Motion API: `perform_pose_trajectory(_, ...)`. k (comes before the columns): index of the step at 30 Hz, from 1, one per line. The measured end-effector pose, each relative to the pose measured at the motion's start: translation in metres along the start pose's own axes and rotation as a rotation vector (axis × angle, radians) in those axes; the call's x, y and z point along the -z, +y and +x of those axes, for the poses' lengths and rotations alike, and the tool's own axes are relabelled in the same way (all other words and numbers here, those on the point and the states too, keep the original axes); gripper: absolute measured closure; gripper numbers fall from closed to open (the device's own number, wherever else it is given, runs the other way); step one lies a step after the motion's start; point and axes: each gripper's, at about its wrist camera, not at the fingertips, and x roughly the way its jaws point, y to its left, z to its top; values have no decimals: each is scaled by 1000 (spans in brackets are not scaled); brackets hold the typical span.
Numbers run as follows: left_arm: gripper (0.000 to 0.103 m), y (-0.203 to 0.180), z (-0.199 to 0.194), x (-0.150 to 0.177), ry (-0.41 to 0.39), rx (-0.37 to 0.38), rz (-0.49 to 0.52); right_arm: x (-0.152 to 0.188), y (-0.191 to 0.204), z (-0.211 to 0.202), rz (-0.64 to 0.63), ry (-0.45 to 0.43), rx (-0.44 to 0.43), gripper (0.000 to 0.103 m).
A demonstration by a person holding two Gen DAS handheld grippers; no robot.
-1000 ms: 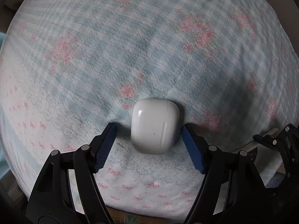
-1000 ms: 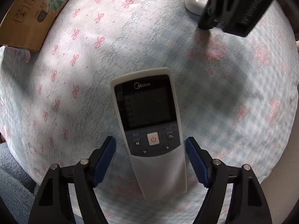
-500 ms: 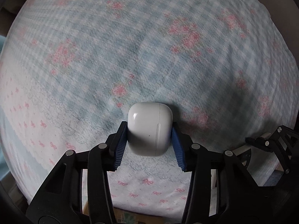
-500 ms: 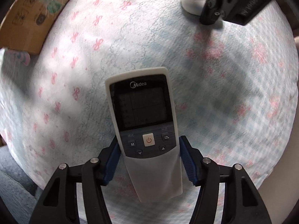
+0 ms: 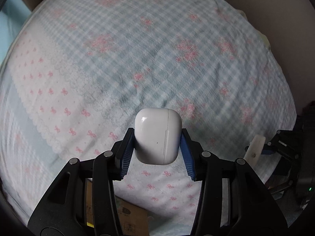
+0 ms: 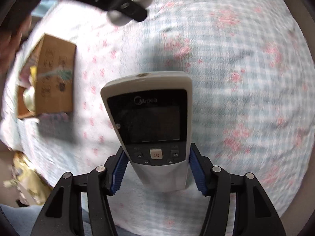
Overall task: Organize rigid objects
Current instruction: 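Carry the earbud case and remote over the box and release both inside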
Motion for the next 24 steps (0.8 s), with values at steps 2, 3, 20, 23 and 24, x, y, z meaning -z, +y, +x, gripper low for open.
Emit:
perform_pose_trajectory(2,61,10,-15,18,-21,6,-37,4,-5,-12,35,-18,-37,48)
perform_pose_trajectory(3,61,15,-20,28,-31,13,-57,0,-3,-20,38,-29,-37,48)
perform_pose_trajectory(20,61,98,-130,212,-238,-18,-423,-46,161,-117,-82,-191,-121,49)
perform_pose_trajectory(23,61,117,-145,254,-257,-39,-473,-48,194,-129,-109,-212,-153,49)
perform_pose_trajectory(24,61,123,-149,267,-263,-46,-489,-49,205,-130,-114,-217,-161,49)
